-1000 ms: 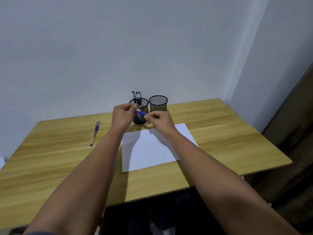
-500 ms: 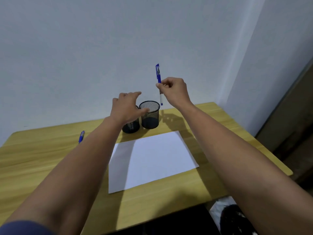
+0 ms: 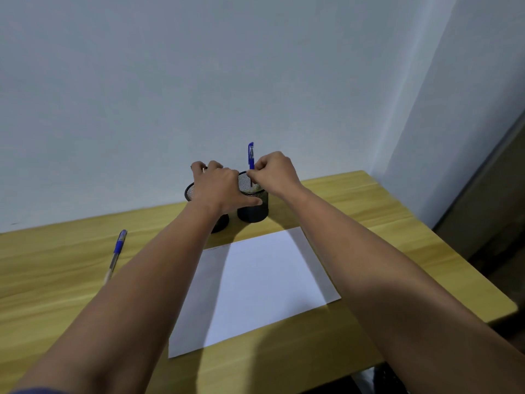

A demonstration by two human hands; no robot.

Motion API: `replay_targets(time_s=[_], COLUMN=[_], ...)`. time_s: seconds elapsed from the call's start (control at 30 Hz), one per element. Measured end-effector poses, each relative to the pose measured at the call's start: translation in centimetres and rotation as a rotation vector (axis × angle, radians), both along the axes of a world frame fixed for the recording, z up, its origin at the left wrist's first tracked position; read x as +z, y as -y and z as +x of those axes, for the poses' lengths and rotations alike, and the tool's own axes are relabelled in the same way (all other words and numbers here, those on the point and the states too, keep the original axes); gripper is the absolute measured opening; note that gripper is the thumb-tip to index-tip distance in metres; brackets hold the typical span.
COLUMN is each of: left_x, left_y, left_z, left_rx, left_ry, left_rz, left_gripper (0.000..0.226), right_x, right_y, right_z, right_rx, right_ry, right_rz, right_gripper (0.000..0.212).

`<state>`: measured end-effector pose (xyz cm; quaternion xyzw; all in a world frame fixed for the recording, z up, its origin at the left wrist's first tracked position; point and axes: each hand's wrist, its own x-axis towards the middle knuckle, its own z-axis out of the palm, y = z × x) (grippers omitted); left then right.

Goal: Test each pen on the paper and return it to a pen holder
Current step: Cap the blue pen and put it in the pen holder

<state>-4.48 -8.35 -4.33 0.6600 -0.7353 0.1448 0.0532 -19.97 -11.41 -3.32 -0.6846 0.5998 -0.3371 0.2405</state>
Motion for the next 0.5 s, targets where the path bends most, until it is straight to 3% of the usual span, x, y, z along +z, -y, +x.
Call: replay_targets(time_s=[0.2, 0.37, 0.5], left_x=[0.4, 1.9, 3.2], left_y=[-0.9, -4.1, -7.2], left_z=[-0.2, 1.6, 6.0], left_rx=[0.02, -0.023, 0.005], left_ry=[-0.009, -0.084, -0.223], left_rz=[0.002, -0.088, -0.144], left_gripper=[0.082, 0.083, 0.056], right_x=[0.6, 2.5, 4.2], right_y=[-0.3, -2.4, -4.9], right_z=[-0.2, 0.6, 3.2], right_rx=[-0.023, -0.067, -0.005], right_ry=[0.002, 0.078, 0.152], right_rz=[-0.009, -0.154, -0.174], right_gripper=[0.01, 0.014, 0.017])
